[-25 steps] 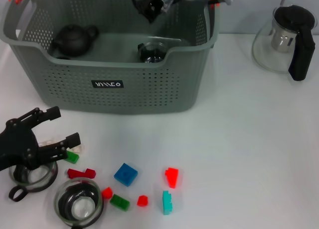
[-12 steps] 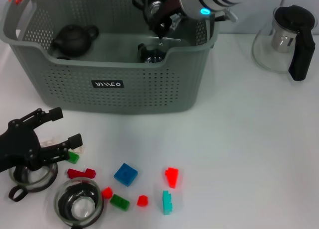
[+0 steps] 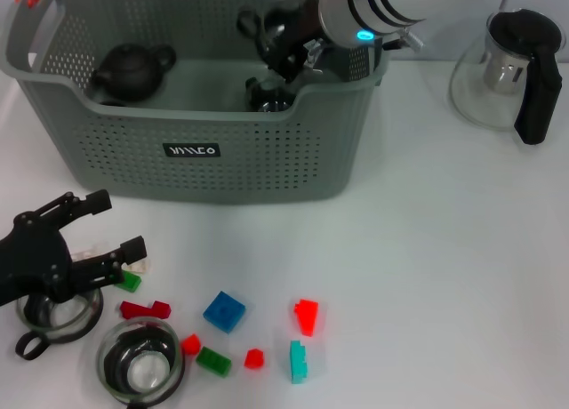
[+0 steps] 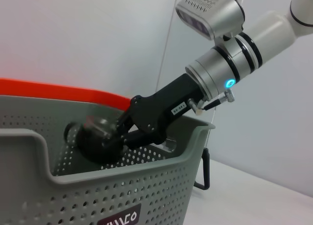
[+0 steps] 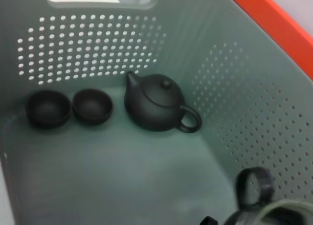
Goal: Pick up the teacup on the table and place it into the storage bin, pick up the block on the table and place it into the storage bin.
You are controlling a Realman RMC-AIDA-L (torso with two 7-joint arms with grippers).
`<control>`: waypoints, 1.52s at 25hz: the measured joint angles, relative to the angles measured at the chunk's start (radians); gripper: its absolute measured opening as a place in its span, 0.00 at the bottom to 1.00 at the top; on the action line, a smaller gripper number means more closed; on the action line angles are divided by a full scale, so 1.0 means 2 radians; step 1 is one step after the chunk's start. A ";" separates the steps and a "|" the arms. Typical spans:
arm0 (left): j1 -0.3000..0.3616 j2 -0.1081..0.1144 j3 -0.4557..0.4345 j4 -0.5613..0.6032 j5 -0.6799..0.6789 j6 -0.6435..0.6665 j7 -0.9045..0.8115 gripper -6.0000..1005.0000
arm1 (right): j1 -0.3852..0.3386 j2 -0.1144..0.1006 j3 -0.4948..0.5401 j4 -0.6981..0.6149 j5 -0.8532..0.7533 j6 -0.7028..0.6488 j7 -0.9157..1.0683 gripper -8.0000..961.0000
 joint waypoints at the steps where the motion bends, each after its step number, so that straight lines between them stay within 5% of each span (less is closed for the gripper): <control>1: 0.000 0.000 0.000 0.000 0.000 0.000 0.000 0.93 | 0.000 0.000 -0.002 0.000 0.000 0.000 0.001 0.16; 12: 0.000 0.000 0.000 0.000 -0.001 0.000 0.000 0.93 | 0.000 -0.002 0.005 -0.001 0.007 -0.004 0.006 0.26; 17: 0.001 0.000 0.000 0.000 -0.001 0.001 -0.001 0.93 | -0.032 -0.006 0.020 -0.072 0.032 -0.039 0.017 0.27; 21: 0.002 0.000 -0.002 0.000 -0.004 0.005 0.000 0.93 | -0.107 -0.005 0.022 -0.193 0.070 -0.072 0.008 0.39; 28: -0.004 0.002 -0.002 -0.006 -0.016 0.006 -0.010 0.93 | -0.297 -0.008 0.051 -0.381 0.308 -0.160 -0.130 0.65; 34: -0.016 0.006 -0.002 -0.018 -0.041 0.006 -0.027 0.93 | -0.417 -0.008 0.121 -0.291 0.512 -0.336 -0.344 0.88; 38: -0.025 0.008 -0.002 -0.024 -0.053 0.003 -0.036 0.93 | -0.451 -0.010 0.187 -0.175 0.528 -0.459 -0.451 0.96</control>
